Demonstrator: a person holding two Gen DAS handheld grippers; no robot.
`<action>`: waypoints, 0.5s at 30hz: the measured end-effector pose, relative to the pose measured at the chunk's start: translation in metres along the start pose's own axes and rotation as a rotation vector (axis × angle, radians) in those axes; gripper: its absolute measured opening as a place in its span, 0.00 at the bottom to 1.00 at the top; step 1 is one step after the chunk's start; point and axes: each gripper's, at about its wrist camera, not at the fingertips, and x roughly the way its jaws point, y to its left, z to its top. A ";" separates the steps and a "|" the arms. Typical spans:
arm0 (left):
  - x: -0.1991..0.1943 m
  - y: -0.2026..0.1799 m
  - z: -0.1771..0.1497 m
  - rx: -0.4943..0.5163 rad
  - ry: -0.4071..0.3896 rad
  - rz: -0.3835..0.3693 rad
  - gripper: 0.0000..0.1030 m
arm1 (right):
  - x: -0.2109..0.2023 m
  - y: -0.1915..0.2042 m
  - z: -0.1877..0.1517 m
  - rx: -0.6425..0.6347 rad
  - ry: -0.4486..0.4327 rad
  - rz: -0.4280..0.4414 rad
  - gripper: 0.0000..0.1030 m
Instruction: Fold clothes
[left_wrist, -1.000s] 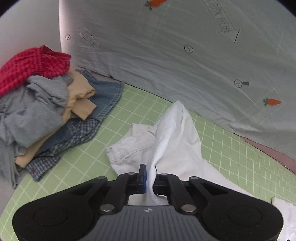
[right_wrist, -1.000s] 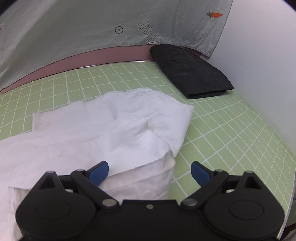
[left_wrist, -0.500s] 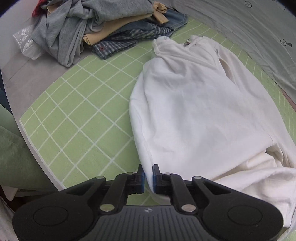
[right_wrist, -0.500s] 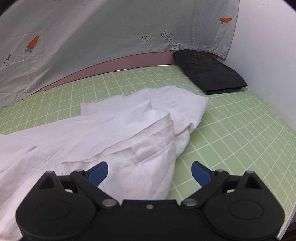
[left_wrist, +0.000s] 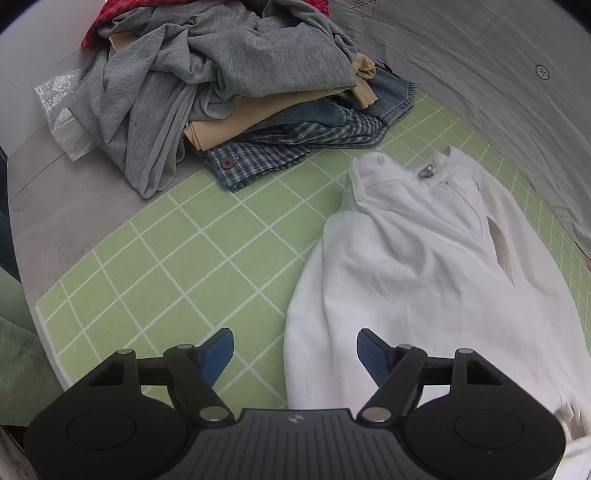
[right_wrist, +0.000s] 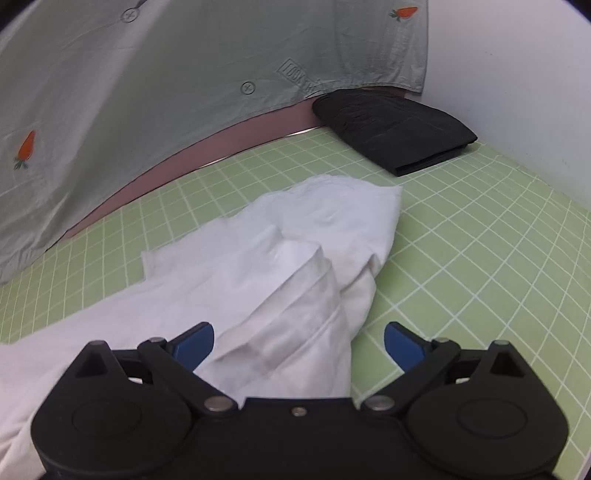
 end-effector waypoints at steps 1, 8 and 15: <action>0.007 -0.001 0.004 -0.017 0.012 -0.005 0.75 | 0.006 -0.002 0.007 0.021 -0.002 -0.010 0.97; 0.053 -0.009 0.029 -0.134 0.095 -0.039 0.78 | 0.056 -0.017 0.037 0.103 0.046 -0.052 0.97; 0.059 -0.023 0.035 -0.124 0.067 -0.021 0.67 | 0.100 -0.045 0.059 0.232 0.110 -0.049 0.95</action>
